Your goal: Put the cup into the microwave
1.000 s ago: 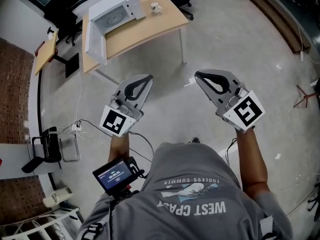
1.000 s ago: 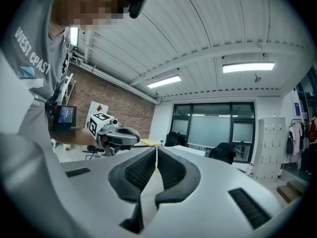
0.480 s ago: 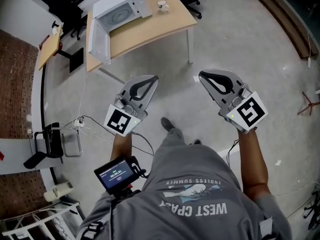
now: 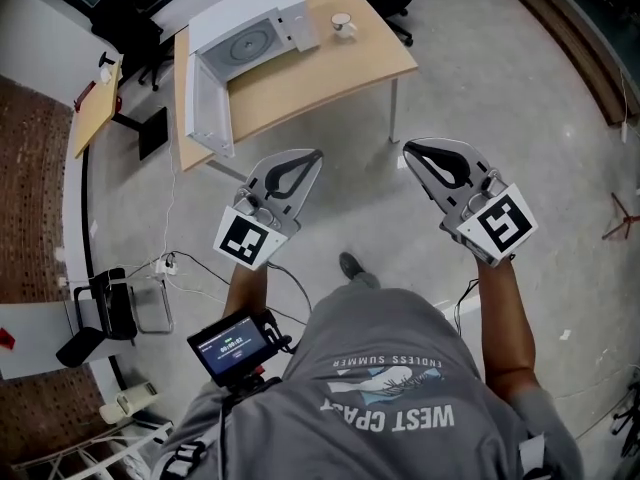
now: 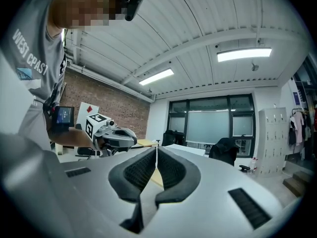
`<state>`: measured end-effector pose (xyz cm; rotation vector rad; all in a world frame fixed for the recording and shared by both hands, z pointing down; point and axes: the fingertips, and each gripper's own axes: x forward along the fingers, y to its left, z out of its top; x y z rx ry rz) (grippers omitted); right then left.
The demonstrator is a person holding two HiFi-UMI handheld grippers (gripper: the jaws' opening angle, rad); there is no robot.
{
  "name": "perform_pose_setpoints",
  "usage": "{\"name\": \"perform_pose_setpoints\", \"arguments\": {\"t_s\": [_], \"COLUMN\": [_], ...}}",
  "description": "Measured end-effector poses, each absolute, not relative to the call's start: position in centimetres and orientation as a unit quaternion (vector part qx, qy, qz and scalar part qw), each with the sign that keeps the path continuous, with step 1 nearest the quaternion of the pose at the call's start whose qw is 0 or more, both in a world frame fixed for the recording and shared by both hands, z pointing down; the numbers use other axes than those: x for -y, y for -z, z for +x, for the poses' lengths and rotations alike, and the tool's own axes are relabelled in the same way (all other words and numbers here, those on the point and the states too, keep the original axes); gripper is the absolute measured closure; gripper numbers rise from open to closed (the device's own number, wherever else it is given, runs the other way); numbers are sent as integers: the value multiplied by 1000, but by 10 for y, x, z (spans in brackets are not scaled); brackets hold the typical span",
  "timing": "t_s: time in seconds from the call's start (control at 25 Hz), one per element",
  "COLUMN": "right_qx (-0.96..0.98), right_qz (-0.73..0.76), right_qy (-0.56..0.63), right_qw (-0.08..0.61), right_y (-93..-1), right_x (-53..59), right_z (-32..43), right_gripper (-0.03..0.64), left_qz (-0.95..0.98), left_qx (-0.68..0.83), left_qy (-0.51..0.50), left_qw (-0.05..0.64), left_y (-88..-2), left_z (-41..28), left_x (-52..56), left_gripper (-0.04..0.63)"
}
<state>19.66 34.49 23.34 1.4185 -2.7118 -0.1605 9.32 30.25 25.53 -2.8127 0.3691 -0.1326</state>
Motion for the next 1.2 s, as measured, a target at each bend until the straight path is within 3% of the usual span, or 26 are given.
{"name": "perform_pose_setpoints", "arguments": {"t_s": [0.56, 1.2], "right_qx": [882, 900], "right_qz": [464, 433], "right_qy": [70, 34], "right_qw": [39, 29], "right_y": [-225, -290], "right_x": [-215, -30], "right_z": [136, 173], "right_gripper": [597, 597], "left_qz": [-980, -976], "left_qx": [-126, -159], "left_qy": [17, 56], "left_qw": [156, 136], "left_y": [-243, -299], "left_z": [35, 63], "left_x": [-170, -30], "left_gripper": [574, 574]}}
